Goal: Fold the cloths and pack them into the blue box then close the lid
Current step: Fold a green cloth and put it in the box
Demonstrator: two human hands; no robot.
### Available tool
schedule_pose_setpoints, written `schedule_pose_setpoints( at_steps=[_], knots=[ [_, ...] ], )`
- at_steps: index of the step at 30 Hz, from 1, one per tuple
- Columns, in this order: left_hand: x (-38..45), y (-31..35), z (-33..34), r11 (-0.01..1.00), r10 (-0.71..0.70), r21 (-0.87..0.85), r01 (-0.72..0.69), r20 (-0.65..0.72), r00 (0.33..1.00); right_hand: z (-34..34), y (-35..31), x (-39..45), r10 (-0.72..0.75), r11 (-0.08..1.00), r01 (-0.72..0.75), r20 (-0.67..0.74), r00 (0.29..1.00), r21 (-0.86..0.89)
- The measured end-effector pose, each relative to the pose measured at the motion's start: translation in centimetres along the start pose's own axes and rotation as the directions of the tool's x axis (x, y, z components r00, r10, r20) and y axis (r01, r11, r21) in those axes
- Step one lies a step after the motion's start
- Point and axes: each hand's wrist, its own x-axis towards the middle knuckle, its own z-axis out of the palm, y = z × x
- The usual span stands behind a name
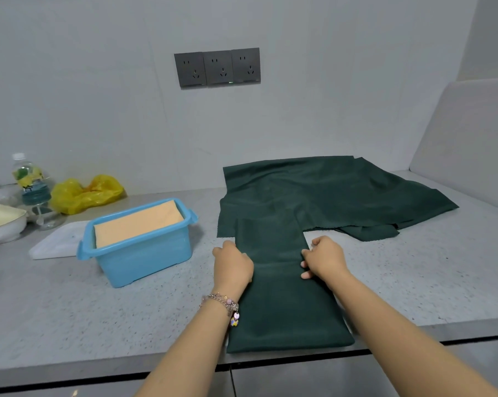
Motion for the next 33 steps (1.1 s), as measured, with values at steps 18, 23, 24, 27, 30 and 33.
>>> schedule_pose_setpoints(
  at_steps=[18, 23, 24, 27, 30, 33],
  knots=[
    [2.3, -1.5, 0.1, 0.81, -0.126, -0.573, 0.127, 0.041, 0.991, -0.4, 0.8, 1.2, -0.105, 0.929, 0.103, -0.013, 0.994, 0.356],
    [2.5, -1.9, -0.9, 0.621, -0.154, -0.75, 0.229, 0.169, 0.973, -1.0, 1.1, 1.1, -0.178, 0.901, 0.126, 0.087, 0.98, 0.415],
    [2.6, -1.9, -1.0, 0.597, -0.166, -0.764, 0.245, 0.181, 0.969, -1.1, 1.0, 1.1, -0.162, 0.894, 0.106, 0.094, 0.982, 0.435],
    [2.4, -1.9, -1.2, 0.589, -0.197, -0.764, 0.265, 0.183, 0.963, -1.2, 0.8, 1.0, -0.115, 0.893, 0.063, 0.09, 0.989, 0.446],
    [1.9, -1.5, -1.4, 0.612, -0.214, -0.752, 0.245, 0.141, 0.967, -1.3, 0.4, 0.9, -0.078, 0.897, 0.032, 0.085, 0.993, 0.441],
    [1.1, -1.8, -1.8, 0.783, -0.147, -0.605, 0.144, 0.045, 0.988, -1.5, 0.4, 0.5, -0.057, 0.934, 0.029, 0.069, 0.996, 0.356]
  ],
)
